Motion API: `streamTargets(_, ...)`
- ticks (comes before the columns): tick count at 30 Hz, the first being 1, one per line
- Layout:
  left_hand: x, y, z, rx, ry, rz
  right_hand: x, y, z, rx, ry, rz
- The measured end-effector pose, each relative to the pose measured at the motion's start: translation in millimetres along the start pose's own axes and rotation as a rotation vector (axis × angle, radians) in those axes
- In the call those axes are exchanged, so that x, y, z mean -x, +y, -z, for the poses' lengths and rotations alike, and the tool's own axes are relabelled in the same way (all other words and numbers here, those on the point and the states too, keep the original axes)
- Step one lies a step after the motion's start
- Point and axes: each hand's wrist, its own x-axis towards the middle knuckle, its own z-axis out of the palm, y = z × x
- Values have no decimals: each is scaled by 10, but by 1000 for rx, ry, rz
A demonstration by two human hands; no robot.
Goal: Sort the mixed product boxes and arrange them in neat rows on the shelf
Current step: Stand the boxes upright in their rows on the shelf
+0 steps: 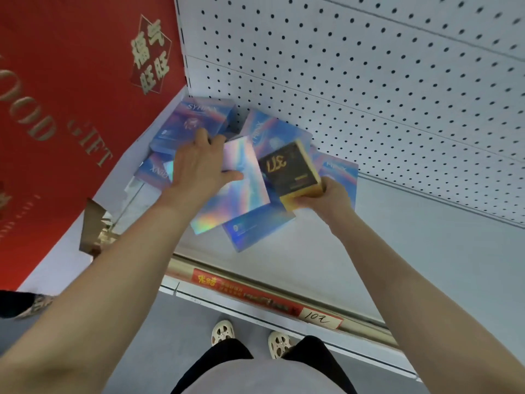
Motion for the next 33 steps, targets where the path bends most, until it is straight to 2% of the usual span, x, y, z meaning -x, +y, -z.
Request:
streamTargets(6,269,-72,191,305,180,186,193,114,114,-328,60,94)
streamTargets(11,466,-76,251,422,260,315,299,13,75,-332,-19,154)
streamTargets(14,491,-172,259,508,201,315,249,13,75,-265,-19,146)
streamTargets(17,544,-238,271,499,163,268,267,48,97,-172,23,97)
streamTargets(20,628,-170,264,528,198,240,433,97,144,-331,99,34)
streamTargets(23,646,-118,207,665,210,238,660,218,248,-551,146,-2)
streamTargets(28,614,192,108,1006,150,209,1062,504,451,-709,338,-70)
streamTargets(33,794,782,-39,1199,15,249,1520,887,798,-798,485,-124)
